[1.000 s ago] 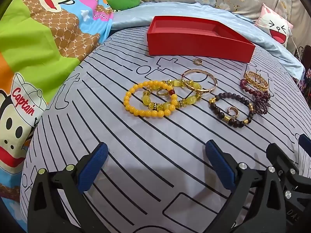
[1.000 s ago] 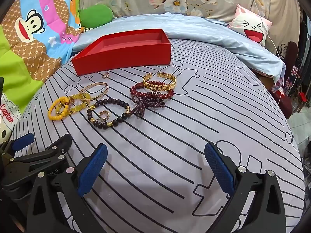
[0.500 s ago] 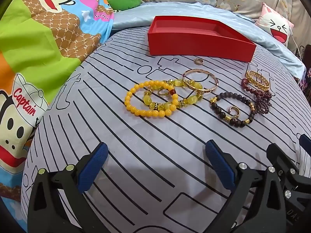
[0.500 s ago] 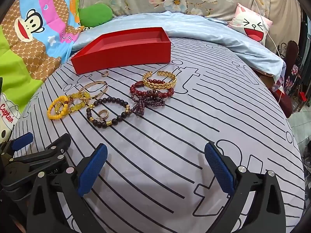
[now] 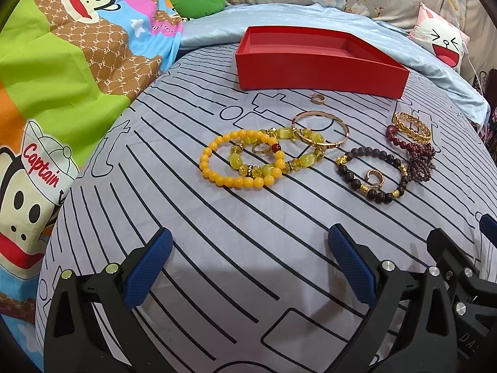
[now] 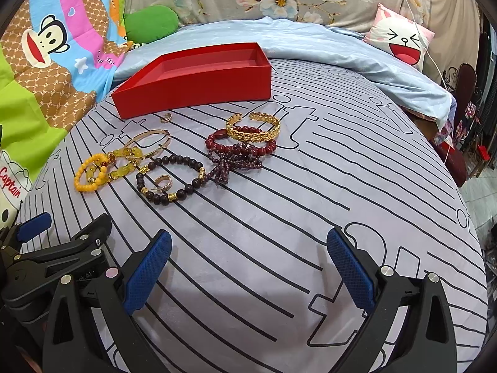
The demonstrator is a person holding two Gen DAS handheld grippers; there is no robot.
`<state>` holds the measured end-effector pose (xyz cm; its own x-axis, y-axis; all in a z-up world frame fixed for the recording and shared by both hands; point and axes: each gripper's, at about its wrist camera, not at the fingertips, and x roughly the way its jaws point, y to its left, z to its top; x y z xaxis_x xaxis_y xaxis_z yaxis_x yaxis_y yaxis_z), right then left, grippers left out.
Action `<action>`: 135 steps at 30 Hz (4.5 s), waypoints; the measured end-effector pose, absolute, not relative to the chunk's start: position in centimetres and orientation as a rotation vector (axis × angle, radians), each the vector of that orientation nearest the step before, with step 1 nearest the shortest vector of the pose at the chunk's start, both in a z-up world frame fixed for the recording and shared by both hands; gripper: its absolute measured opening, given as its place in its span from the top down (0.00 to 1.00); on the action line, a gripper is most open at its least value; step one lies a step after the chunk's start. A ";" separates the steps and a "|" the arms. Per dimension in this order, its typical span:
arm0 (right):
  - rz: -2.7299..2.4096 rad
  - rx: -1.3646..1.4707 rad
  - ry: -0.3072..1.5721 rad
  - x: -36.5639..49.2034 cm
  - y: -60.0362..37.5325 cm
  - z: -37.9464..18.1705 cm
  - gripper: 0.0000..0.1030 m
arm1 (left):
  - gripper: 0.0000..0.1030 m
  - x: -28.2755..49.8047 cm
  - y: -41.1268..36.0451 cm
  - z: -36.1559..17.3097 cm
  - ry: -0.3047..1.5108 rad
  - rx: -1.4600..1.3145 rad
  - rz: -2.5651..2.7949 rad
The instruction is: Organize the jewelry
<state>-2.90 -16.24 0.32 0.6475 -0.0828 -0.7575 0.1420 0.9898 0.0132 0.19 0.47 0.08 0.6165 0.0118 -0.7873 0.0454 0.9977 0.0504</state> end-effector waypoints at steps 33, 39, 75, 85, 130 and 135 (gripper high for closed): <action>-0.128 0.072 0.856 -2.8 -16.5 0.8 0.06 | 0.07 0.2 0.5 0.8 0.898 0.080 -0.010; -0.128 0.072 0.856 -2.8 -16.5 0.8 0.06 | 0.07 0.1 0.3 0.8 0.894 0.083 -0.005; -0.128 0.084 0.861 -2.8 -16.7 0.5 0.06 | 0.08 0.0 0.4 1.0 0.883 0.086 -0.011; -0.130 0.101 0.850 -1.5 -17.7 2.6 0.06 | 0.07 1.0 1.9 2.1 0.871 0.003 -0.026; -0.070 0.106 0.877 8.8 -18.9 1.8 0.46 | 0.07 7.1 4.2 0.3 0.928 -0.076 -0.083; -0.072 0.115 0.875 8.1 -19.0 1.9 0.46 | 0.07 7.0 5.0 0.7 0.921 -0.110 -0.075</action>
<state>8.11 -19.04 1.90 0.6390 -0.0162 -0.7690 0.1101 0.9914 0.0706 6.97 4.99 0.66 0.6033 -0.1121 -0.7896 0.0177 0.9917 -0.1273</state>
